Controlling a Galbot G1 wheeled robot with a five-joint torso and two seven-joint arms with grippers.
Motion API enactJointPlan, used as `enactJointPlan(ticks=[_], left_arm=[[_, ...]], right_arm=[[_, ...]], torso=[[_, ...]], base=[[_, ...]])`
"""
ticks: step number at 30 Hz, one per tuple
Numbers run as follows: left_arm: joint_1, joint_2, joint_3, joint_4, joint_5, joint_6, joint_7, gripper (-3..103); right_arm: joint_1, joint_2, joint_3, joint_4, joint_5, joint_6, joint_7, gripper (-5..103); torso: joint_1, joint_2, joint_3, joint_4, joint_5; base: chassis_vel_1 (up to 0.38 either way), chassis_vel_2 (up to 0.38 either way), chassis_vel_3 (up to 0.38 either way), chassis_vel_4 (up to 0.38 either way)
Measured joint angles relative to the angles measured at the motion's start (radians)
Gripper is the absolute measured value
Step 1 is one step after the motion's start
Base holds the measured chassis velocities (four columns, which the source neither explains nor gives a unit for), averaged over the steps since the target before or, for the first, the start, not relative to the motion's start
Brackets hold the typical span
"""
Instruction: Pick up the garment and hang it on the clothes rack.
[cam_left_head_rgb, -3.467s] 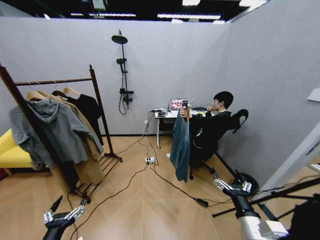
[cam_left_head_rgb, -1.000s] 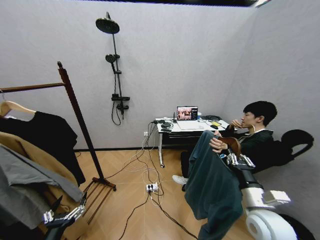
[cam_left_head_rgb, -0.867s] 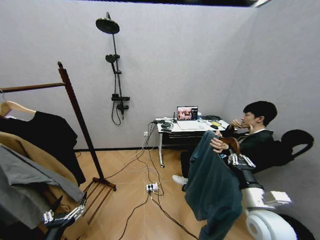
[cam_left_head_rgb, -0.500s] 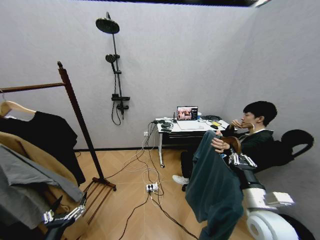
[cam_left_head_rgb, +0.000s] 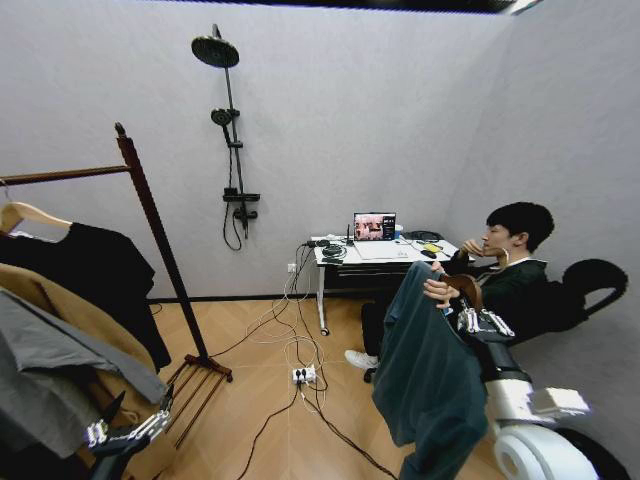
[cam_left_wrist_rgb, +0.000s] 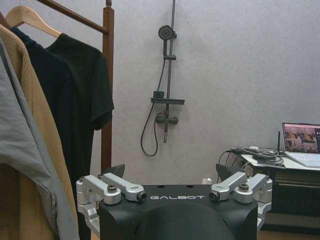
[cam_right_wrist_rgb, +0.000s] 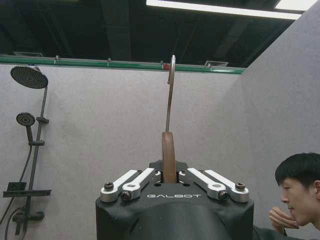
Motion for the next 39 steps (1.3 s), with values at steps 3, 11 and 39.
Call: enactJointPlan(ticks=[3,11,39], left_arm=[[0.0,0.0,0.0,0.0,0.0,0.0,0.0,100],[0.0,0.0,0.0,0.0,0.0,0.0,0.0,100],[0.0,0.0,0.0,0.0,0.0,0.0,0.0,100]], right_arm=[[-0.001,0.003,-0.002,-0.001,-0.001,0.0,-0.004,10],[0.003,0.002,-0.004,-0.011,0.001,0.007,-0.007,10],[0.141,-0.122,-0.07,-0.151,0.053,0.053,-0.14,10]], torso=[[0.0,0.0,0.0,-0.0001,0.0],[0.0,0.0,0.0,-0.0001,0.0],[0.0,0.0,0.0,0.0,0.0]], base=[[0.0,0.0,0.0,0.0],[-0.091,0.087,0.105,-0.097],[-0.053,0.058,0.059,-0.056]])
